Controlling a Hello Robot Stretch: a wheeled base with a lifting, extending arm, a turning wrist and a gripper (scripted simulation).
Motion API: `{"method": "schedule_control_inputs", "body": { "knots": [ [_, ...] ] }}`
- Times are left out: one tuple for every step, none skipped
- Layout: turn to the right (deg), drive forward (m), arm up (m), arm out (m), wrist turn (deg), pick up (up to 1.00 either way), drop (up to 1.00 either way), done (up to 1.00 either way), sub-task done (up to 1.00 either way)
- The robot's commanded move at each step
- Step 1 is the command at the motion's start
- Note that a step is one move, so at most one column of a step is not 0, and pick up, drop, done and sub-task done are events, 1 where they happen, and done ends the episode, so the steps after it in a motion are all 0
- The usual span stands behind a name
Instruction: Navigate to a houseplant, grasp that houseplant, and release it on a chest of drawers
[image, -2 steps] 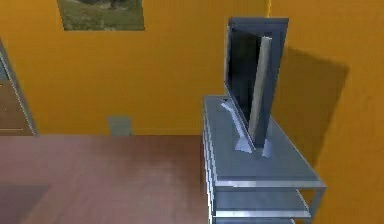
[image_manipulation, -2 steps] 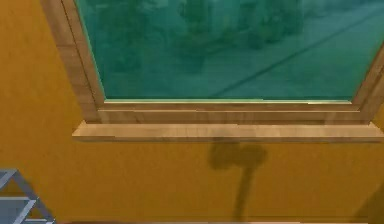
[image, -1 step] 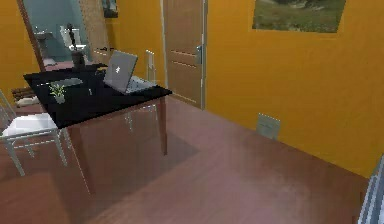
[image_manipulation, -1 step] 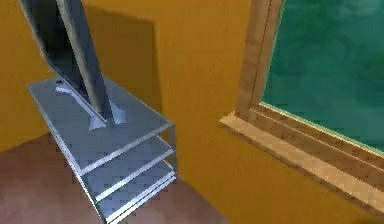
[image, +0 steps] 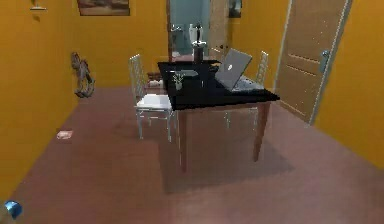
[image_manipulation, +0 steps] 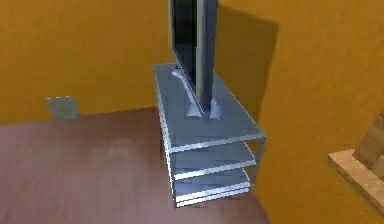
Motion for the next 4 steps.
{"method": "schedule_control_inputs", "body": {
  "knots": [
    [0.0,0.75,0.0,0.0,0.0,0.0,0.0,0.0,0.0],
    [-45.0,0.0,0.0,0.0,0.0,0.0,0.0,0.0,0.0],
    [0.0,0.45,0.0,0.0,0.0,0.0,0.0,0.0,0.0],
    [-30.0,0.0,0.0,0.0,0.0,0.0,0.0,0.0,0.0]
  ]
}}
